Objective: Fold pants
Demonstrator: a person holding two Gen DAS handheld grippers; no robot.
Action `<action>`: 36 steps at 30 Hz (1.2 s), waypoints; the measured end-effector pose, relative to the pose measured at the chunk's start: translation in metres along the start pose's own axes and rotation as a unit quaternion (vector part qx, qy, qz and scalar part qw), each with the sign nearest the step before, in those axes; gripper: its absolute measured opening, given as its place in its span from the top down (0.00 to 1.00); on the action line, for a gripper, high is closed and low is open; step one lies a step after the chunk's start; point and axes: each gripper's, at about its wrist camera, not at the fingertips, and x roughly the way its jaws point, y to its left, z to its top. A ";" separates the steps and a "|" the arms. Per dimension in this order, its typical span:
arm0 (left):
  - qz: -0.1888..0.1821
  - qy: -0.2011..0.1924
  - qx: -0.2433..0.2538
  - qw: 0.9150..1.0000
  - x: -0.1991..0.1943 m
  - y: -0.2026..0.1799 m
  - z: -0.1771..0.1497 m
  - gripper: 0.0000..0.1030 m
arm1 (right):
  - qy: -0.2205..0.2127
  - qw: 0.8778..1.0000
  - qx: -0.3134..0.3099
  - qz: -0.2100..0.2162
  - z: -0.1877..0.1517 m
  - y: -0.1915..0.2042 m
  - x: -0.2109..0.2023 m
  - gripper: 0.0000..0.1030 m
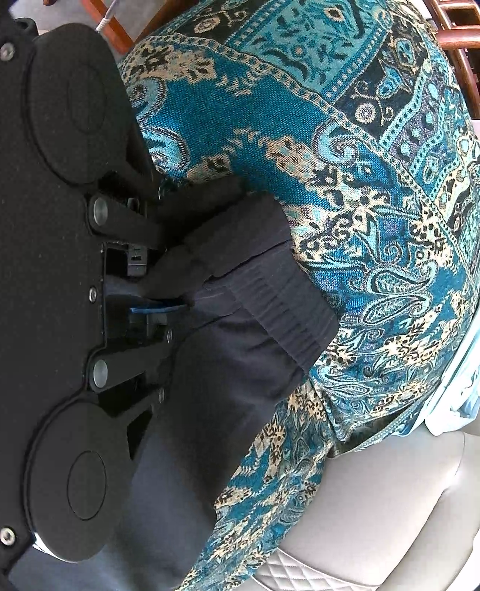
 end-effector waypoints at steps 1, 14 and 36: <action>0.001 0.000 0.002 1.000 0.001 -0.001 0.000 0.88 | 0.005 1.000 -0.011 -0.005 0.000 0.006 0.003 0.13; -0.006 0.012 0.019 1.000 0.004 0.001 0.006 0.89 | -0.044 0.980 0.158 -0.110 0.012 -0.072 -0.046 0.94; -0.049 0.039 0.082 0.995 0.001 0.011 0.023 0.89 | 0.124 0.952 0.226 -0.164 -0.039 -0.168 -0.107 0.92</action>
